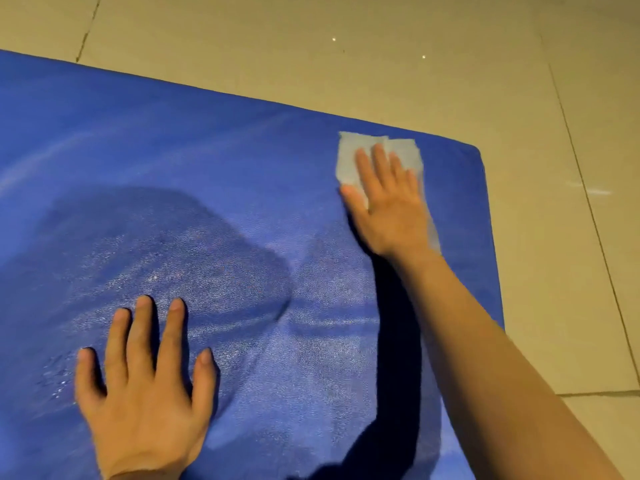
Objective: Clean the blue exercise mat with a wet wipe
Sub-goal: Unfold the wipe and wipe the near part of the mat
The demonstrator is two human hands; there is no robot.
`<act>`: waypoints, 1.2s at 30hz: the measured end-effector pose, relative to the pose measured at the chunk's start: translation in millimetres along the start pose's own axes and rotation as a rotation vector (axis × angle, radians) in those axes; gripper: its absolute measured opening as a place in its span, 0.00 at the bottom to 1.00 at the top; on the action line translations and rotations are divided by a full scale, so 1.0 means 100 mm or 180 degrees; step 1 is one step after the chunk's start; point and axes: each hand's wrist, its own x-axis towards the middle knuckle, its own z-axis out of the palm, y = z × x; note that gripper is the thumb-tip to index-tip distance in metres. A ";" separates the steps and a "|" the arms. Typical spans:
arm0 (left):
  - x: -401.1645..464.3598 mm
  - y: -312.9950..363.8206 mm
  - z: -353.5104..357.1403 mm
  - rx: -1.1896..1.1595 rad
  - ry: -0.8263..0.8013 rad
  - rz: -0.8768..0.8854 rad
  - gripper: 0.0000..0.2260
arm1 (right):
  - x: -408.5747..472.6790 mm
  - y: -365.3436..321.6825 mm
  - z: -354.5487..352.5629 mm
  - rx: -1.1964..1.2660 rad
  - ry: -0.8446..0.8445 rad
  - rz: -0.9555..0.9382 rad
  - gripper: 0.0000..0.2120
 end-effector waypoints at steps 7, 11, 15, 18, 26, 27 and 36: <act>0.01 0.00 -0.02 -0.0025 -0.0051 -0.0064 0.28 | -0.25 0.72 -0.18 0.0119 0.0258 0.1535 0.26; 0.02 -0.01 -0.02 -0.0052 -0.0105 -0.0037 0.28 | -0.26 -0.05 0.00 -0.0330 0.0091 0.1605 0.27; 0.00 -0.02 -0.02 -0.0132 -0.0111 -0.0086 0.28 | -0.73 -1.26 0.37 0.0317 0.0033 -0.0130 0.31; 0.01 -0.04 -0.03 -0.0139 -0.0211 -0.0095 0.28 | -1.04 -1.50 0.39 0.0622 -0.0009 -0.0917 0.32; -0.01 -0.07 -0.01 -0.0332 -0.0264 -0.0057 0.28 | -1.62 0.54 -0.09 -0.0228 -0.0205 0.1425 0.41; -0.01 -0.07 0.00 -0.0325 -0.0220 -0.0009 0.28 | -1.78 0.66 -0.10 -0.0199 -0.0203 0.1708 0.41; -0.02 -0.09 0.01 -0.0322 -0.0195 0.0056 0.25 | -1.80 -0.87 0.24 0.0158 -0.0183 0.1679 0.35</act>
